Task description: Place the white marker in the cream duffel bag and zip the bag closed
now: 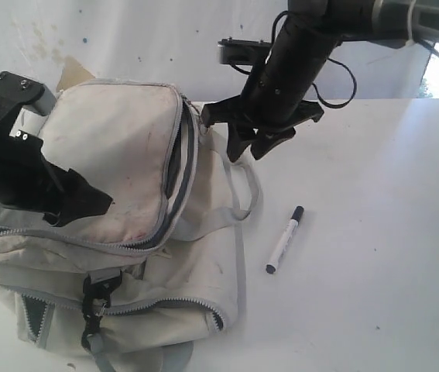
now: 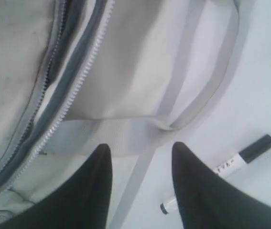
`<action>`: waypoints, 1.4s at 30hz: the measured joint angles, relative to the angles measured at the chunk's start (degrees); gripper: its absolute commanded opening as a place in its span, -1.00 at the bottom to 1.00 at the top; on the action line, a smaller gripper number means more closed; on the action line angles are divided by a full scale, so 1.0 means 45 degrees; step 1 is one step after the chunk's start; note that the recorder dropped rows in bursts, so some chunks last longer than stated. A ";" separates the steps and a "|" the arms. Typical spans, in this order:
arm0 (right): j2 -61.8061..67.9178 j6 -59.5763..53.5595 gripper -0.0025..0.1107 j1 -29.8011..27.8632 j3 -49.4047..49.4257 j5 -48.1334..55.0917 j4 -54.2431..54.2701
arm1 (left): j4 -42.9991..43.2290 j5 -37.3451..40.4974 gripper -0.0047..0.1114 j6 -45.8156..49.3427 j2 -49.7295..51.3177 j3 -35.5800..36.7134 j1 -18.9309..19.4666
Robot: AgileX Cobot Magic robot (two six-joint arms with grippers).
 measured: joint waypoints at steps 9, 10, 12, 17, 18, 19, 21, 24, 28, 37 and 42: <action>-0.1678 0.0505 -0.29 -0.0209 0.2068 0.0057 -0.0375 | 0.1471 0.0132 0.57 -0.1062 0.0048 -0.0500 -0.0842; -0.1851 0.0505 -0.29 -0.0213 0.2243 0.0057 -0.0460 | 0.1850 0.0132 0.57 -0.1331 0.0074 -0.0560 -0.1119; -0.2297 0.0628 -0.29 -0.0241 0.2691 0.0031 -0.0621 | 0.3084 0.0107 0.57 -0.2431 0.0298 -0.0751 -0.1608; -0.3217 0.1093 -0.29 -0.0241 0.3764 -0.0220 -0.1017 | 0.5667 0.0086 0.57 -0.4288 0.1466 -0.1065 -0.2057; -0.3358 0.1117 -0.29 -0.0263 0.3990 -0.0281 -0.1035 | 0.5879 0.0086 0.57 -0.4377 0.1704 -0.1093 -0.2114; -0.3481 0.1180 -0.29 -0.0263 0.4218 -0.0339 -0.1064 | 0.5984 0.0086 0.57 -0.4385 0.1915 -0.1116 -0.2145; -0.3637 0.1175 -0.29 -0.0263 0.4606 -0.0535 -0.1064 | 0.6224 -0.0029 0.57 -0.4326 0.2210 -0.1116 -0.2218; -0.3775 0.1282 -0.29 -0.0263 0.5163 -0.0894 -0.1117 | 0.6348 -0.0236 0.57 -0.4037 0.2450 -0.1122 -0.2385; -0.3803 0.1309 -0.29 -0.0263 0.5787 -0.1480 -0.1145 | 0.6407 -0.0342 0.57 -0.3547 0.2501 -0.1141 -0.2815; -0.3803 0.1309 -0.29 -0.0263 0.6544 -0.2501 -0.1187 | 0.6357 -0.0692 0.53 -0.3041 0.2906 -0.1141 -0.3269; -0.3803 0.1335 -0.29 -0.0263 0.6561 -0.2584 -0.1187 | 0.6303 -0.0989 -0.17 -0.3647 0.3097 -0.1141 -0.3269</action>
